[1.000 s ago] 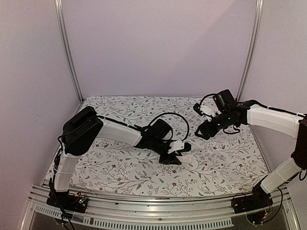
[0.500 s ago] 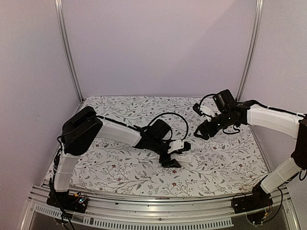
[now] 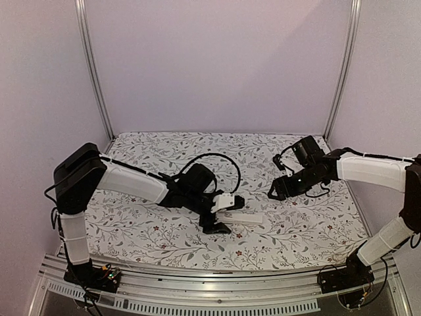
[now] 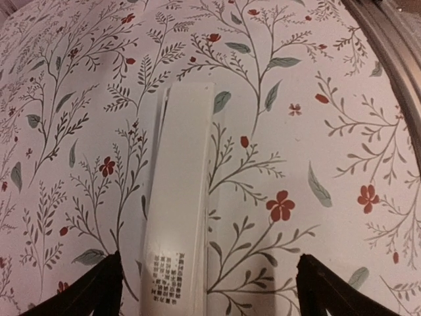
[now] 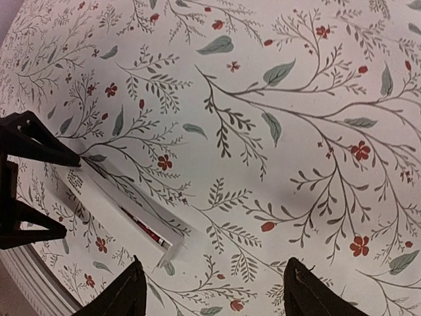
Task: Load the batteries into the remote control
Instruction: Load the battery cover onto the remote control without the battery cover, then pick up the remote control from the center of the board.
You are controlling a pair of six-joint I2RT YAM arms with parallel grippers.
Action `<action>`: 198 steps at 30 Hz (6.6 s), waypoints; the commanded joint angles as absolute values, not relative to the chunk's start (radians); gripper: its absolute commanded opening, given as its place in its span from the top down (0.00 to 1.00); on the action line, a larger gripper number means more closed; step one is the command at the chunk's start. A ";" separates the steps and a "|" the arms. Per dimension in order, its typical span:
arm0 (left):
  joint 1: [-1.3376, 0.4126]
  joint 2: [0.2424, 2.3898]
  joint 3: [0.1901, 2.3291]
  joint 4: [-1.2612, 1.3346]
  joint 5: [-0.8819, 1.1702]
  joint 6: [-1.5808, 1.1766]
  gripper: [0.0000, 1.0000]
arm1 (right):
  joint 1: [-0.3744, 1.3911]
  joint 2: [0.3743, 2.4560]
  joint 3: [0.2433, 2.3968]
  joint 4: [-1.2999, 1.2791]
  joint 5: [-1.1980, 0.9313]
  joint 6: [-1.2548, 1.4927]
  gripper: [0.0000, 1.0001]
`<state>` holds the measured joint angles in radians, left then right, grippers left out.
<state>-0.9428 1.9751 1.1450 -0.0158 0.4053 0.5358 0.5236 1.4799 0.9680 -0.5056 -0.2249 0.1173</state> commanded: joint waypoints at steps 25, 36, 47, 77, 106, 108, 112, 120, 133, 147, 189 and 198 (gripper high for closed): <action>-0.895 2.000 1.082 0.057 0.333 0.539 0.59 | 0.572 1.558 0.796 -0.409 -0.350 0.376 0.37; -0.893 1.991 1.070 0.063 0.331 0.551 0.65 | 0.574 1.540 0.923 -0.441 -0.554 -0.288 0.15; -0.880 1.992 1.056 0.092 0.351 0.540 0.66 | 0.646 1.709 0.977 -0.401 -0.369 -0.742 0.12; -0.855 2.011 1.085 0.069 0.416 0.534 0.52 | 0.701 1.826 1.002 -0.400 -0.334 -0.799 0.65; -0.843 2.016 1.059 0.074 0.403 0.565 0.31 | 0.560 1.546 1.057 -0.579 -0.145 0.159 0.83; -0.842 2.016 1.053 0.074 0.406 0.566 0.32 | 0.560 1.568 1.040 -0.634 -0.054 0.263 0.90; -0.844 2.022 1.053 0.076 0.401 0.564 0.37 | 0.577 1.549 0.943 -0.597 -0.023 0.452 1.00; -0.845 2.025 1.043 0.090 0.410 0.555 0.47 | 0.674 1.637 0.906 -0.549 0.032 0.595 1.00; -0.848 2.015 1.025 0.110 0.410 0.552 0.54 | 0.729 1.713 0.930 -0.590 0.078 0.640 1.00; -0.849 2.022 1.026 0.112 0.424 0.542 0.57 | 0.875 1.838 1.119 -0.591 0.038 0.662 1.00; -0.671 1.215 0.612 0.356 -0.129 -0.052 0.17 | 0.979 2.148 1.519 -0.557 -0.153 -0.508 0.34; -0.671 1.197 0.598 0.376 -0.120 -0.045 0.17 | 0.981 2.156 1.586 -0.626 -0.158 -0.478 0.77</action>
<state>-0.6842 1.2175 0.6216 0.3626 -0.1162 -0.0528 0.9749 2.1452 1.5421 -0.5812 -0.1505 -0.4881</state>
